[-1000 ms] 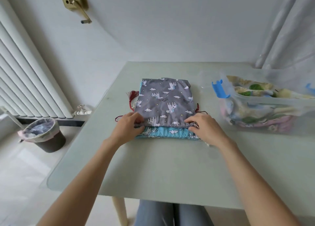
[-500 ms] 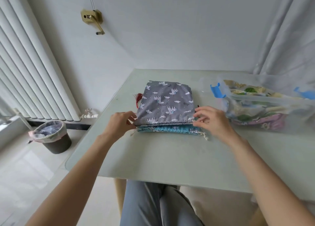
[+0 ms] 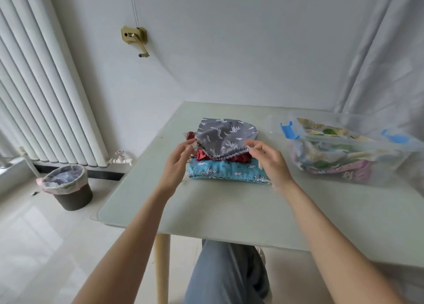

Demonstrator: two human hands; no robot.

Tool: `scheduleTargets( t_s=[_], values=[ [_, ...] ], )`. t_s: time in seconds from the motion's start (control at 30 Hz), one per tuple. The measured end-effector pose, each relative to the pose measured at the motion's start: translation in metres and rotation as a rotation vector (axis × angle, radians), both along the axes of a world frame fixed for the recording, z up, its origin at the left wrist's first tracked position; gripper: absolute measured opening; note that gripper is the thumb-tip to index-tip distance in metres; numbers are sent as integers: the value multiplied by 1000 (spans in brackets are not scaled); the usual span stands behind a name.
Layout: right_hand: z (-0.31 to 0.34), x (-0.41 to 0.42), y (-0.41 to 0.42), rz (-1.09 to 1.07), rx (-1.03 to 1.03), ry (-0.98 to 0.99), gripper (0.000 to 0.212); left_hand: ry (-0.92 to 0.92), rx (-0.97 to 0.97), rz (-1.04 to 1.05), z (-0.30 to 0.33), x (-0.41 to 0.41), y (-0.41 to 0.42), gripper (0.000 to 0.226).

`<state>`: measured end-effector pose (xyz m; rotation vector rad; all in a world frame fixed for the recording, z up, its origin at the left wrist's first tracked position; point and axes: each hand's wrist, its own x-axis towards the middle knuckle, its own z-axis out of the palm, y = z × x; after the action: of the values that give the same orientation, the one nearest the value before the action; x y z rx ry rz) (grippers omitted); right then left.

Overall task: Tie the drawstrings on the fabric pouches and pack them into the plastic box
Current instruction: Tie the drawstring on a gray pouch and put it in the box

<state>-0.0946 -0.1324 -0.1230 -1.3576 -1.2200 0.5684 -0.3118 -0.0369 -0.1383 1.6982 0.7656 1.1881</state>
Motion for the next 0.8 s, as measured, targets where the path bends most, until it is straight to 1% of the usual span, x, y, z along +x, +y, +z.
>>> scheduleTargets(
  t_s=[0.13,0.2,0.23,0.3,0.43,0.47,0.5,0.53,0.6,0.7,0.8],
  values=[
    [-2,-3,3,42,86,149,27,-209,1,33,2,18,-2,26],
    [-8,5,5,41,114,253,22,-344,-46,8,2,24,8,32],
    [-10,11,8,28,134,307,24,-422,-72,-5,3,27,17,37],
    [-15,25,12,-8,142,358,28,-565,-173,-40,4,32,34,37],
    [-28,47,19,-132,82,346,32,-824,-467,-38,-7,30,62,32],
    [-33,53,21,-173,57,322,32,-861,-514,-22,-11,28,68,31],
    [-36,57,22,-203,27,266,32,-838,-534,12,-14,28,72,31],
    [-38,61,25,-217,-12,178,31,-749,-523,64,-15,30,76,32],
    [-37,62,31,-198,-88,-34,28,-486,-420,161,-15,37,79,32],
    [-30,54,48,-137,-140,-372,23,-118,-190,178,-19,49,84,31],
    [-31,48,56,-107,-82,-684,20,216,99,184,-32,49,86,30]
  ],
)
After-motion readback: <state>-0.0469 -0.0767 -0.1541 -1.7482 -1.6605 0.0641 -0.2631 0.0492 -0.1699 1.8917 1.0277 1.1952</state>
